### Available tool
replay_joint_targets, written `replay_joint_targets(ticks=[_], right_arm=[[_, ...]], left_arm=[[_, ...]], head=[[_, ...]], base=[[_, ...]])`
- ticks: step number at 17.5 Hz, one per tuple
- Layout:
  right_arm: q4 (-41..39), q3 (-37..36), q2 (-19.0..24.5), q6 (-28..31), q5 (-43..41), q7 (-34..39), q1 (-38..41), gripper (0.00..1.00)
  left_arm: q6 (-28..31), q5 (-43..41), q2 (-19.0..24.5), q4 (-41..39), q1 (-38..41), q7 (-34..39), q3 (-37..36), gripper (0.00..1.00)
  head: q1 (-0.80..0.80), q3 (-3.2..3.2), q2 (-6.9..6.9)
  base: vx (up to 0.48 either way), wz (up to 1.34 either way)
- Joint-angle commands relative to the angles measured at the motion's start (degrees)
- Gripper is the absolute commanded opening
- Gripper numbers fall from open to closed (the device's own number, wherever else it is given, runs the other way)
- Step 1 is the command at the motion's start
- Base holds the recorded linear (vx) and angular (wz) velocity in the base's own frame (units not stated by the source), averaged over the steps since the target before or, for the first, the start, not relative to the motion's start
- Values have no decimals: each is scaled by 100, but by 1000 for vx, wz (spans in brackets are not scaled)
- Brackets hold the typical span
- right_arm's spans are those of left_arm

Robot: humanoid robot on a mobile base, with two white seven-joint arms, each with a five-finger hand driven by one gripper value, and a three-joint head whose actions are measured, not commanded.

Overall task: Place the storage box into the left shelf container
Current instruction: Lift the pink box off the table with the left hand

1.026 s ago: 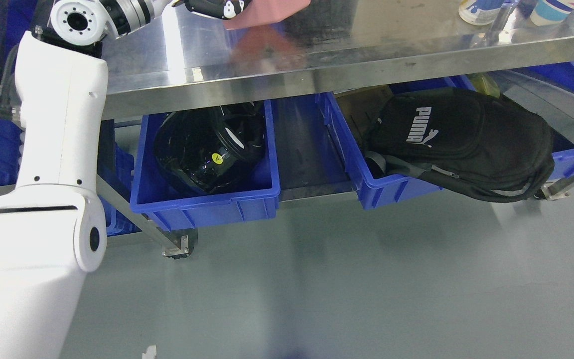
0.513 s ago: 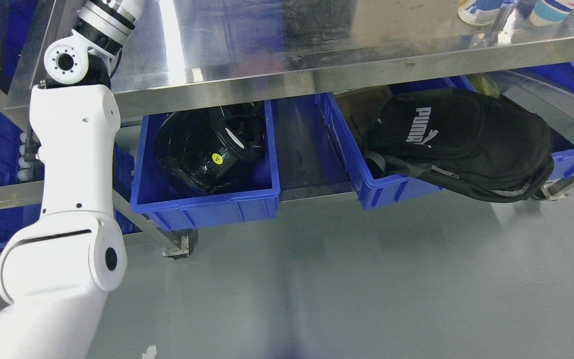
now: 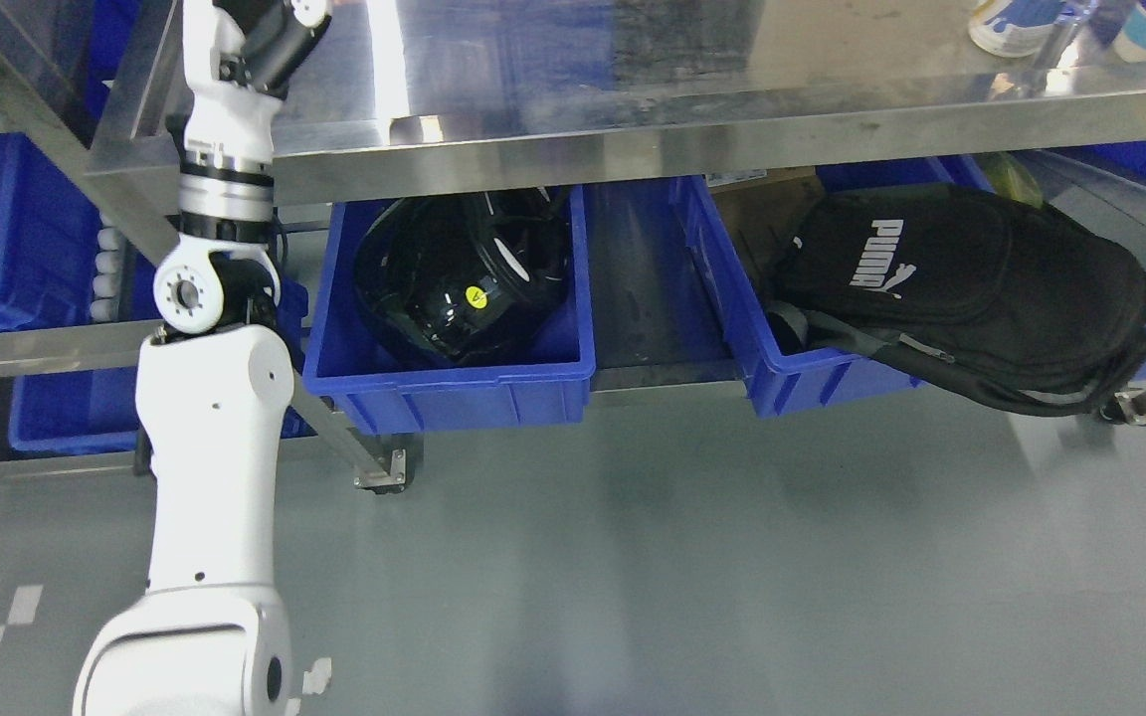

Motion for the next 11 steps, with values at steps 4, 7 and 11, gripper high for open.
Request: replay_joint_targets(ticks=[4,7,11], right_arm=[[-100,-17,-100,-3,-9,1,-44,100],[-100,-17,-100,-3,-9,1,-44,100],[-100,-17,-100,-3,-9,1,-44,100]], left_arm=[[-448,303,46,-3211,2787,-680,-1709,3],[-827,303,46,-3211,3289,-689,-1718,3],[-1029,303,46,-3211,3799,-689,-1745,3]], head=[[0,0,0],[0,0,0],[0,0,1]], base=[[-67,390],[-53,647],[-62,812]])
